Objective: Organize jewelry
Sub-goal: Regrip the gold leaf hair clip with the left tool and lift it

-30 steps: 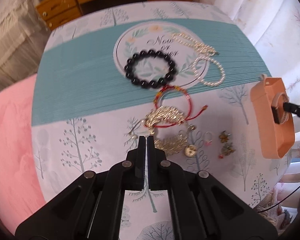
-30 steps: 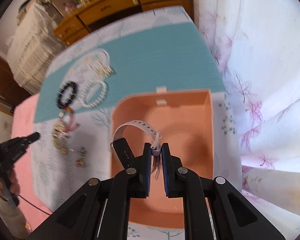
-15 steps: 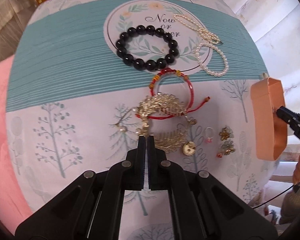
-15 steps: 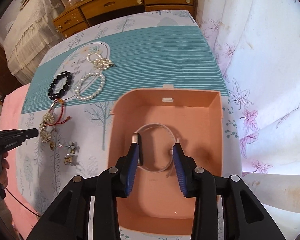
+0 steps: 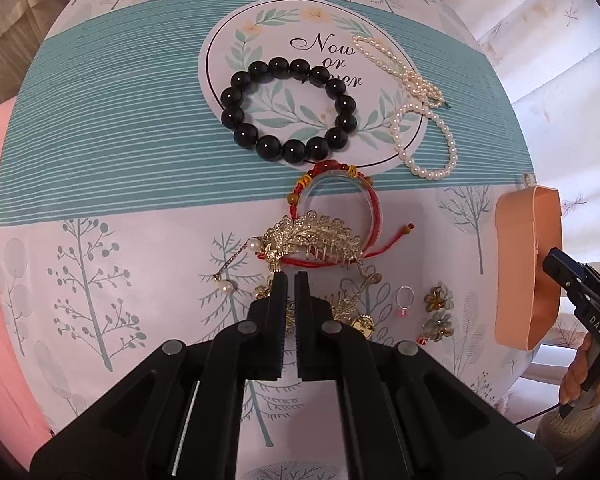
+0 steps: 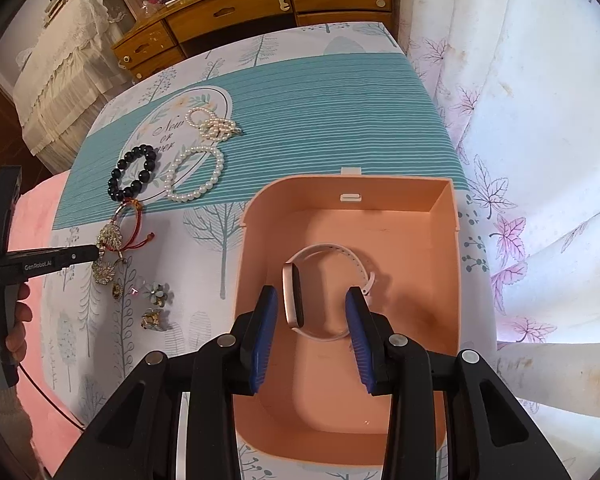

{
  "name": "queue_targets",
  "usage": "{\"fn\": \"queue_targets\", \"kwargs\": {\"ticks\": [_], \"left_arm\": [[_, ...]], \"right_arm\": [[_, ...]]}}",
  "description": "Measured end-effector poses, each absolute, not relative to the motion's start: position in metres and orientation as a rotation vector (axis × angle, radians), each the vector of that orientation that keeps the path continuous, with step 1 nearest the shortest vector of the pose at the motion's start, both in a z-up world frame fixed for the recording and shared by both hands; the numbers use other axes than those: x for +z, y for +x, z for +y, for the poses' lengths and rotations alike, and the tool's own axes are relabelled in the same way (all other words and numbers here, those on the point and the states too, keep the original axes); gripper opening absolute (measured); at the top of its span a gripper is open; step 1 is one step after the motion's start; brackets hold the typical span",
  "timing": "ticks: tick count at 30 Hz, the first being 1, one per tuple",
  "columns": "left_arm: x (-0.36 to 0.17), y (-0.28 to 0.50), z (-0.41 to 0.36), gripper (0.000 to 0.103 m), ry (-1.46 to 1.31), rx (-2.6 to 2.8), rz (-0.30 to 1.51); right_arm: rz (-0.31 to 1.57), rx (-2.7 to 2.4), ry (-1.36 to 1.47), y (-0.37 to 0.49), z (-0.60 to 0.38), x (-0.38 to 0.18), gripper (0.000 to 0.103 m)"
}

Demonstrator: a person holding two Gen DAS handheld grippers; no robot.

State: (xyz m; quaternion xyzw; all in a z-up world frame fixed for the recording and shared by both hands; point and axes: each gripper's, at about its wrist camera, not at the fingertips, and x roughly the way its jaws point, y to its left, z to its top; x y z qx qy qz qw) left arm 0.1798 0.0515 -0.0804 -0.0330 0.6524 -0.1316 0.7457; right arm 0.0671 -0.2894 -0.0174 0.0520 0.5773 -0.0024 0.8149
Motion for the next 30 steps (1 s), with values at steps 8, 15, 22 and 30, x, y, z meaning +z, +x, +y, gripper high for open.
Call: {"fn": "queue_targets", "kwargs": {"ticks": [8, 15, 22, 30], "left_arm": [[-0.081, 0.185, 0.048, 0.000, -0.047, -0.272, 1.433], [-0.077, 0.185, 0.049, 0.015, -0.005, -0.232, 1.417], [-0.070, 0.186, 0.043, 0.067, 0.023, -0.238, 1.385], [-0.075, 0.187, 0.038, 0.064, 0.079, -0.219, 1.389]], "right_arm": [[1.227, 0.004, 0.116, 0.067, -0.288, -0.017, 0.035], [1.219, 0.010, 0.118, 0.067, -0.285, -0.016, 0.036], [1.219, 0.008, 0.126, 0.067, -0.286, -0.017, 0.036], [1.208, 0.003, 0.149, 0.066, -0.289, -0.017, 0.036]]}}
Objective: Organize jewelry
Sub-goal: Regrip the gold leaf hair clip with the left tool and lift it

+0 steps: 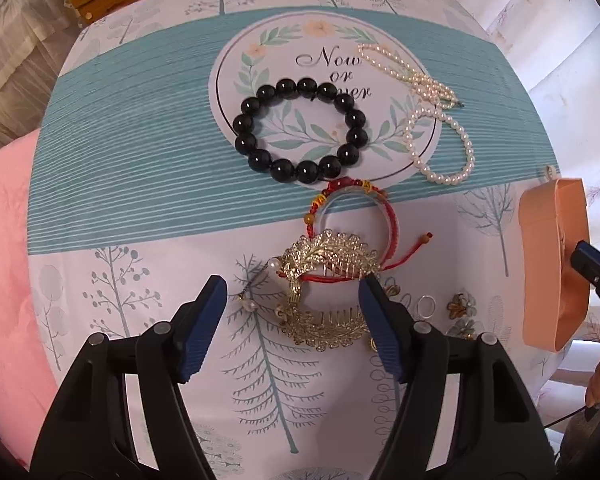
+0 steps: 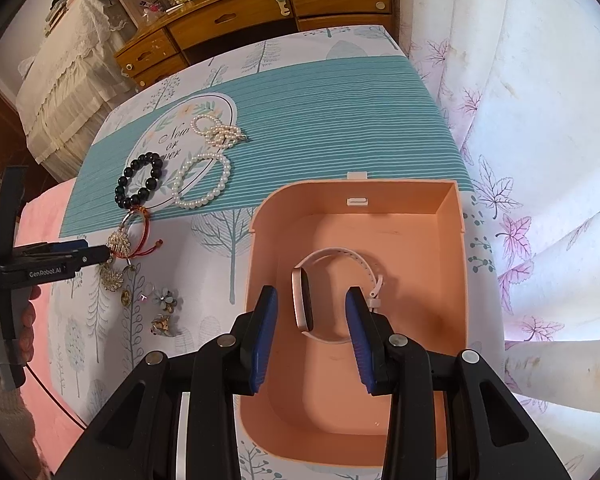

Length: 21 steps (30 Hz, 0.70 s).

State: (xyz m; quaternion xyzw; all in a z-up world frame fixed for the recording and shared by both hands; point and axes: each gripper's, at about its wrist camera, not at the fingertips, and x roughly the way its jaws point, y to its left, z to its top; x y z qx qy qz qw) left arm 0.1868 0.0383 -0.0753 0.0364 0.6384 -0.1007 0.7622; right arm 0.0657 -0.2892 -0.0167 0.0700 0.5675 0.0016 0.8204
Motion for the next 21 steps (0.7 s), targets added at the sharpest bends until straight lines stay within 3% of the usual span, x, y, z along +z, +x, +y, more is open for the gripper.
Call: {"fn": "queue_targets", "kwargs": {"ticks": [2, 11, 15, 17, 21], "left_arm": [[-0.078, 0.188, 0.040, 0.051, 0.073, -0.223, 1.405], [-0.088, 0.196, 0.036, 0.027, 0.104, -0.222, 1.450], [-0.091, 0.198, 0.033, 0.022, 0.132, -0.213, 1.462], [-0.093, 0.200, 0.032, 0.014, 0.140, -0.198, 1.468], [-0.096, 0.202, 0.033, 0.013, 0.152, -0.188, 1.474]], "right_arm": [[1.206, 0.001, 0.151, 0.065, -0.290, -0.017, 0.036], [1.196, -0.002, 0.165, 0.063, -0.291, -0.015, 0.036], [1.195, -0.006, 0.173, 0.061, -0.293, -0.015, 0.036], [1.196, -0.007, 0.175, 0.061, -0.294, -0.016, 0.036], [1.196, -0.008, 0.177, 0.061, -0.295, -0.016, 0.036]]}}
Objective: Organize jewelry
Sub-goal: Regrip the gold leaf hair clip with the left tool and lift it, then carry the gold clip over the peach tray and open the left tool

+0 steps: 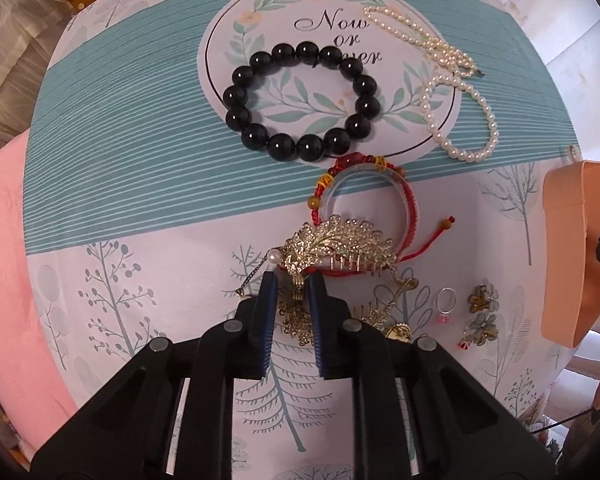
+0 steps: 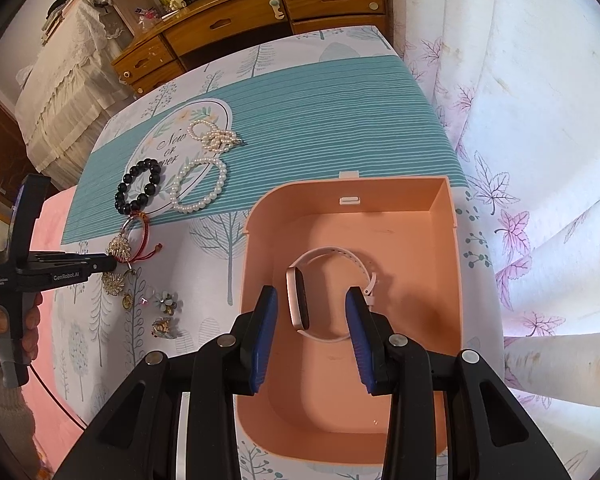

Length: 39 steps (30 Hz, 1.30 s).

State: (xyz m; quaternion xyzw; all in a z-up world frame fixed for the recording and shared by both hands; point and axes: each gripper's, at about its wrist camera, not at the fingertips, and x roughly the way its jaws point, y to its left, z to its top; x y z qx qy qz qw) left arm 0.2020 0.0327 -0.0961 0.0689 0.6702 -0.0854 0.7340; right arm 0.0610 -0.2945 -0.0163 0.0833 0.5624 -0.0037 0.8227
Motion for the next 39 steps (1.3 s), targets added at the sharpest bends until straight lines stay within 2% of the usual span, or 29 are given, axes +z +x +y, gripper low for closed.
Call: {"fn": "queue_targets", "kwargs": {"ticks": [4, 10, 21, 27, 32, 39], "left_arm": [[-0.098, 0.204, 0.030, 0.008, 0.154, -0.189, 1.471], [-0.084, 0.187, 0.021, 0.006, 0.158, -0.173, 1.441], [0.014, 0.146, -0.011, 0.006, 0.190, -0.294, 1.285], [0.056, 0.125, -0.077, 0.006, 0.217, -0.435, 1.210], [0.062, 0.121, -0.138, 0.006, 0.215, -0.545, 1.207], [0.017, 0.117, -0.215, 0.006, 0.219, -0.631, 1.315]], "right_arm": [[1.196, -0.007, 0.182, 0.060, -0.295, -0.017, 0.036], [1.179, -0.006, 0.197, 0.055, -0.297, -0.012, 0.035], [1.103, -0.028, 0.243, 0.035, -0.317, 0.019, 0.036], [1.058, -0.090, 0.281, 0.013, -0.346, 0.032, 0.036], [1.063, -0.131, 0.322, -0.011, -0.370, 0.025, 0.036], [1.065, -0.191, 0.330, -0.052, -0.386, 0.016, 0.036]]}}
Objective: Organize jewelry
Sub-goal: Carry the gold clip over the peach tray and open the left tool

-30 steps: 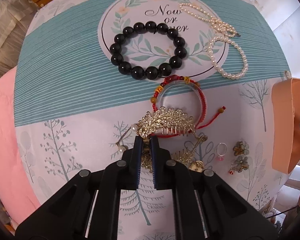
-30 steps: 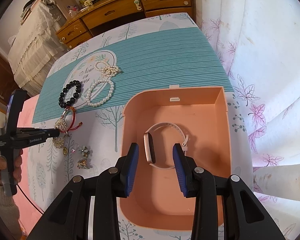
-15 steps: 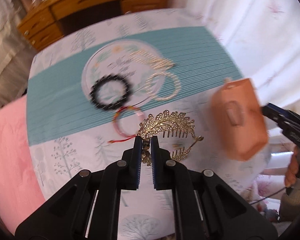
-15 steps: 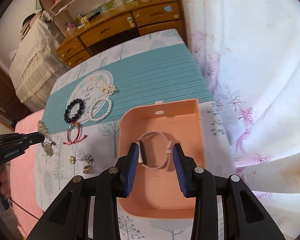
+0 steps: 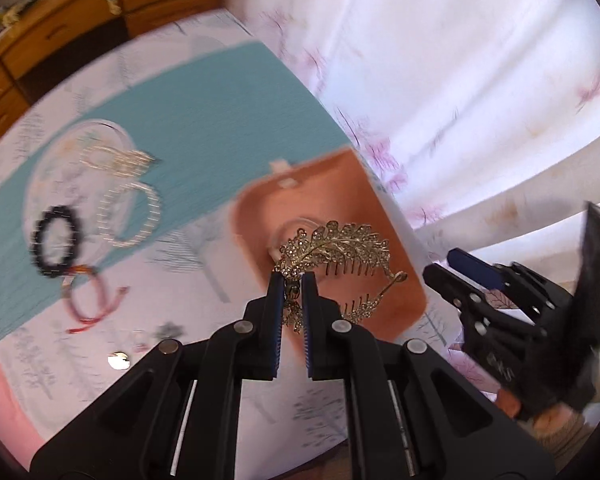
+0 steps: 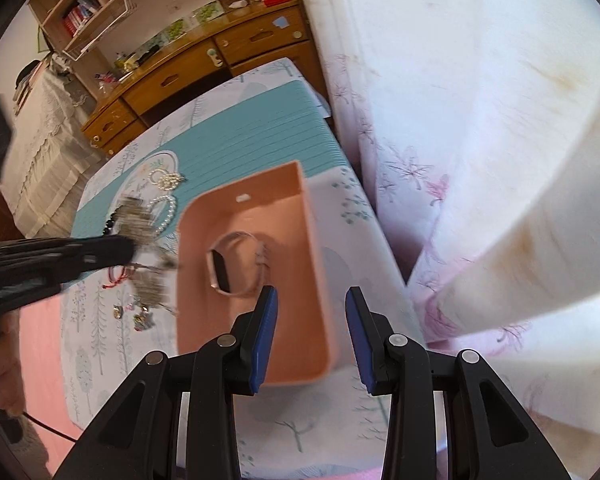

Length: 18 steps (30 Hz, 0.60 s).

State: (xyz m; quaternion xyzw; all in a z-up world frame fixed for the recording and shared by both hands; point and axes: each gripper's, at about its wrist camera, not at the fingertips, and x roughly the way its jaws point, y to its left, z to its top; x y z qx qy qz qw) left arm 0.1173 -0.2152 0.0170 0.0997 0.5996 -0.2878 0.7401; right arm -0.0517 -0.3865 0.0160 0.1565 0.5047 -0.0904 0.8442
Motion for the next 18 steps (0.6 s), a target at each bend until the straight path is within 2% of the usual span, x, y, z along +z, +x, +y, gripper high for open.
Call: {"fn": "queue_targets", "kwargs": {"ticks": [11, 18], "left_arm": [[-0.059, 0.082, -0.274, 0.006, 0.278, -0.661, 1.479], [-0.059, 0.081, -0.261, 0.008, 0.249, -0.656, 1.482]], "right_arm": [[1.023, -0.261, 0.335, -0.079, -0.406, 0.026, 0.035], [1.024, -0.237, 0.322, -0.074, -0.394, 0.027, 0.035]]}}
